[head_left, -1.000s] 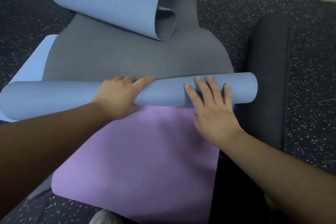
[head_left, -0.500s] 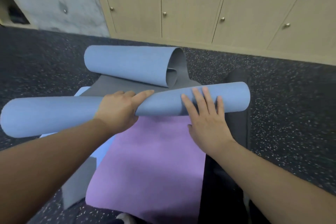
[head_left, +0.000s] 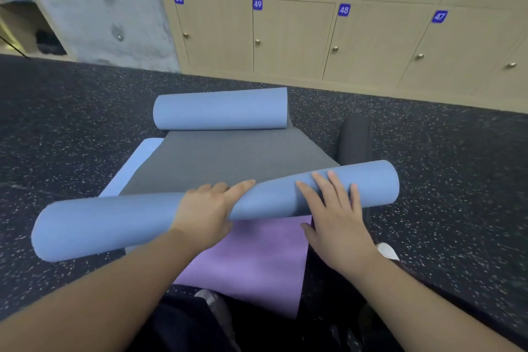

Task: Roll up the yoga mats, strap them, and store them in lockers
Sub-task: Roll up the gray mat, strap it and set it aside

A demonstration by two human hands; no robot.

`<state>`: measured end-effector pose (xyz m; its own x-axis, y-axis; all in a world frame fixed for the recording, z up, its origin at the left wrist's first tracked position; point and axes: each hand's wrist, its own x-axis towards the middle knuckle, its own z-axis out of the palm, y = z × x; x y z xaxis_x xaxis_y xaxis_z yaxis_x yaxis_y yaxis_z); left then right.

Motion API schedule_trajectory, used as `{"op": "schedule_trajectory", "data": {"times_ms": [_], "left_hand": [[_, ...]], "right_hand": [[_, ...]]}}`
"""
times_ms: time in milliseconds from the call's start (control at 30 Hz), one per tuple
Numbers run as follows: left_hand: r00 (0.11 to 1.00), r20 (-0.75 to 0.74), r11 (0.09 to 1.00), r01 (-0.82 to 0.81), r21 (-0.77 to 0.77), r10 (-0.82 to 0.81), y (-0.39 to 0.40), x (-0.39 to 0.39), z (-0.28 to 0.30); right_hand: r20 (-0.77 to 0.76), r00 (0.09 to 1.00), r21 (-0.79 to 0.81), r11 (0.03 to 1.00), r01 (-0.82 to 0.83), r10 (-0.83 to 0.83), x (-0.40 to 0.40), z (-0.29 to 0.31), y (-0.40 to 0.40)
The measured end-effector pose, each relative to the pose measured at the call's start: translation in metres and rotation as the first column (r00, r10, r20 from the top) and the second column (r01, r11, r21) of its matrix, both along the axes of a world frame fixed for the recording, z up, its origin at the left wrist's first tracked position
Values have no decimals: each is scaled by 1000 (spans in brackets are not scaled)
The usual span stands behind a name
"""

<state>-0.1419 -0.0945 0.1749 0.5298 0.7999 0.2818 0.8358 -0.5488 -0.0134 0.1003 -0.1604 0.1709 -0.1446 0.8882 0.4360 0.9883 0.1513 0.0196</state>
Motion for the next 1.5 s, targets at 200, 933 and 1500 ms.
{"op": "schedule_trajectory", "data": {"times_ms": [200, 933, 1500], "left_hand": [[987, -155, 966, -10, -259, -31, -18, 19, -45], [935, -347, 743, -180, -645, -75, -5, 23, -198], [939, -331, 772, -280, -571, 96, -6, 23, -211]], "right_hand": [[82, 997, -194, 981, 3, 13, 15, -60, -28], [-163, 986, -489, 871, -41, -45, 0, -200, -44], [-94, 991, -612, 791, 18, -95, -8, -239, -50]]}}
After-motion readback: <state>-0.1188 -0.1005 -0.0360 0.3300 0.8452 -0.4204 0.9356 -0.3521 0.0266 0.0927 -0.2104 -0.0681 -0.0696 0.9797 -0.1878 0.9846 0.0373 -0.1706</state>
